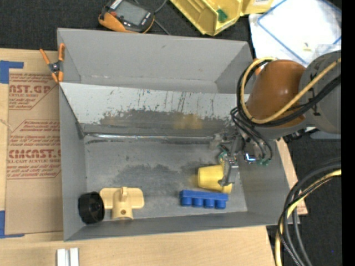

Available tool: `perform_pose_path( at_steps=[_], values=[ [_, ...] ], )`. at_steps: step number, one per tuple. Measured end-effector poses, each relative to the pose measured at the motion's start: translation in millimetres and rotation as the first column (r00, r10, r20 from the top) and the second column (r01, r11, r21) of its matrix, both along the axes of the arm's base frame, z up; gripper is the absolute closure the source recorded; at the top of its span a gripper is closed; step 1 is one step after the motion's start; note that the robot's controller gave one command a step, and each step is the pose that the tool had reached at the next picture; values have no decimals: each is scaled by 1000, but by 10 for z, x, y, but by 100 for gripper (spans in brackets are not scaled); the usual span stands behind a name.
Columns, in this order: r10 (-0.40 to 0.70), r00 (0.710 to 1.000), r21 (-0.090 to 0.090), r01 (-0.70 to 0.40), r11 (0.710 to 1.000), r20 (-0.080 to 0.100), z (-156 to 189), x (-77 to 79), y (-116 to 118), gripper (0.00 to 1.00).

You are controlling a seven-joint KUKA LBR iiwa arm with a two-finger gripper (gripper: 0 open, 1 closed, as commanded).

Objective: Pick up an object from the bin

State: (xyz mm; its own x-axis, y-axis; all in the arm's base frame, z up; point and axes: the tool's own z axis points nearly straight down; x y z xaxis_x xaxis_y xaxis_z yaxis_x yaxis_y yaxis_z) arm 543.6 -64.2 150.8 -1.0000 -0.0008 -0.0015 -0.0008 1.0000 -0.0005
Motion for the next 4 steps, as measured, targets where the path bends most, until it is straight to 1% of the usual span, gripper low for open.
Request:
perform_pose_path(
  at_steps=[1, 2, 3, 4],
  values=[
    [0, 1000, 0, 0, 1000, 0, 0, 0, 0, 0],
    [93, 996, 1, -93, 996, -4, -421, -560, -93, 0],
    [90, 996, 0, -90, 996, 5, -460, -492, -140, 0],
    [221, 975, -2, -221, 975, 5, -797, -119, 76, 0]
  ],
)
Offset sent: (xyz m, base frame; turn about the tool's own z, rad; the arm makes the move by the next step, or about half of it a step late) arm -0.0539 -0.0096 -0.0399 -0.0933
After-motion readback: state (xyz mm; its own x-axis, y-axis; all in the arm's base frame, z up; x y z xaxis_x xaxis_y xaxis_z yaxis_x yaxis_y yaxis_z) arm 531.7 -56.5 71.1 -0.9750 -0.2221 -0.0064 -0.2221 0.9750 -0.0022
